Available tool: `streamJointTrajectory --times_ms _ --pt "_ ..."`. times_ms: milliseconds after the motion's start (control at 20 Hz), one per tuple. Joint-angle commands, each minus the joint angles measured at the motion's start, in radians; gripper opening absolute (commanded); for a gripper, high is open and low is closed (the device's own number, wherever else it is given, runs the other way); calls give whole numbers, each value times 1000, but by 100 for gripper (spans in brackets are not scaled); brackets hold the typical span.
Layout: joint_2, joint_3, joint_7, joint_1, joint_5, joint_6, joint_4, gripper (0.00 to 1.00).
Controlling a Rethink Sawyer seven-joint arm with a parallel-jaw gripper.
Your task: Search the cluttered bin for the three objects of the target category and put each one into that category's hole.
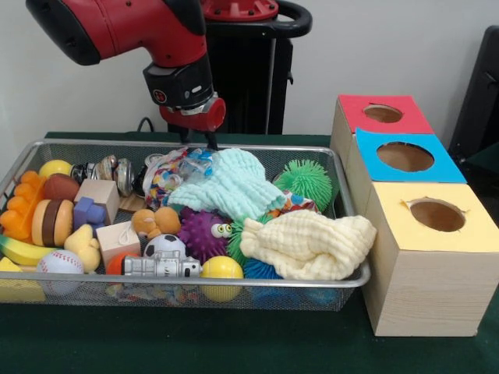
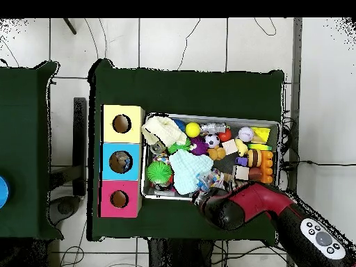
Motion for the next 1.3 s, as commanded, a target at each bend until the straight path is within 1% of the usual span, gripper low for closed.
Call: streamJointTrajectory --times_ms 50,650,900,1100,1300 --pt "54 -13 -120 -22 -123 -76 -198 100" --pt "90 -12 -140 -34 -141 -83 -216 100" --pt "93 3 -145 -47 -109 -55 -208 100" --pt "71 12 -127 -46 -85 -39 -192 100" --pt "10 40 -126 -54 -29 6 -153 100"
